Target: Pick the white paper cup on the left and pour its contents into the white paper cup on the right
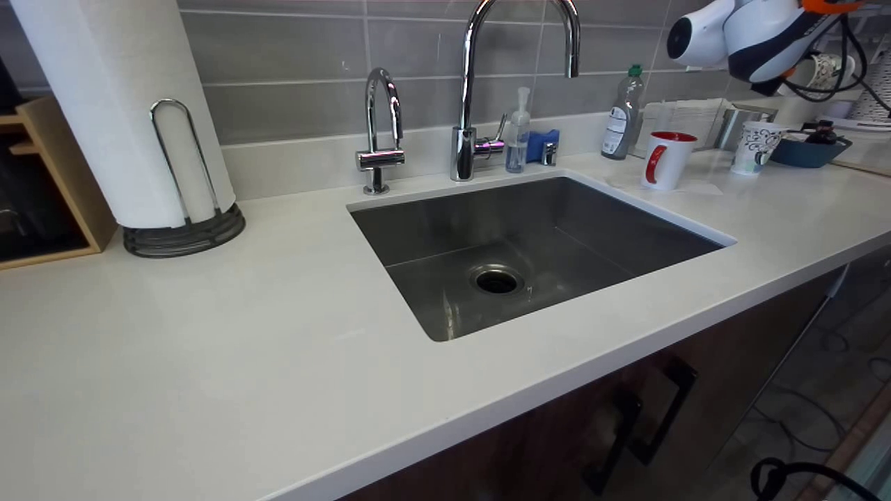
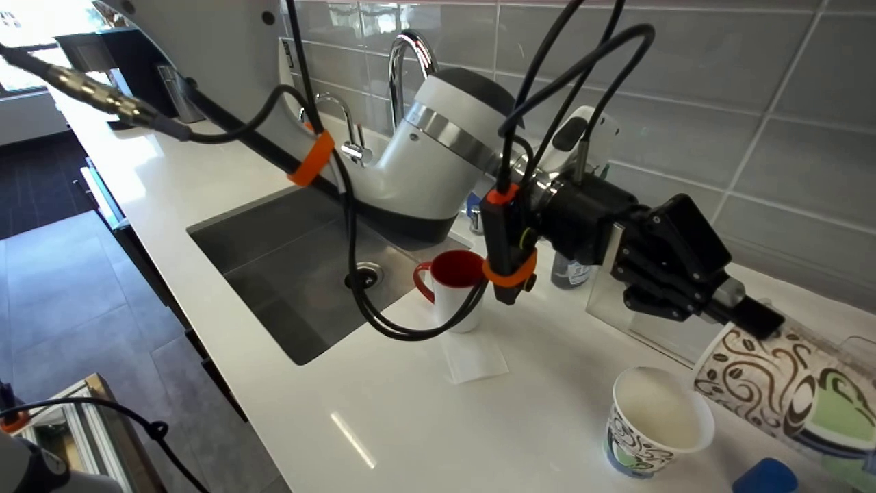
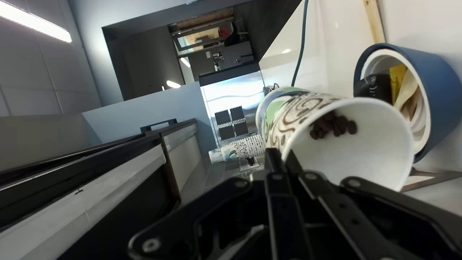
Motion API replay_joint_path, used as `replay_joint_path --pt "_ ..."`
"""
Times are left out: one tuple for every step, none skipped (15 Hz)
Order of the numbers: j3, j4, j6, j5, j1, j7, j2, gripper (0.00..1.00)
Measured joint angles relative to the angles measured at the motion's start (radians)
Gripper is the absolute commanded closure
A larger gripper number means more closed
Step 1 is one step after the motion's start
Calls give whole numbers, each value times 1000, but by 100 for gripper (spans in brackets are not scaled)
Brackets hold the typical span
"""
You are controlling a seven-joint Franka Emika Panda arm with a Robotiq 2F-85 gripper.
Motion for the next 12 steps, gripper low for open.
replay_joint_path --pt "1 6 -2 -9 0 2 8 99" --pt "1 12 -3 -17 0 5 15 99" --pt "2 15 -8 -26 0 10 23 99" --pt "3 16 -16 -40 0 18 30 99" --pt "3 17 -27 -57 0 27 38 99" --pt "3 17 -39 -71 0 35 47 99" --pt "4 17 -49 -84 0 40 56 99" --pt "4 17 -58 -96 0 45 65 99" --pt "5 17 -67 -105 0 47 73 99" --pt "6 17 -76 -112 0 50 79 99" --pt "8 17 -85 -121 0 53 84 99" --pt "11 17 -94 -129 0 55 89 99"
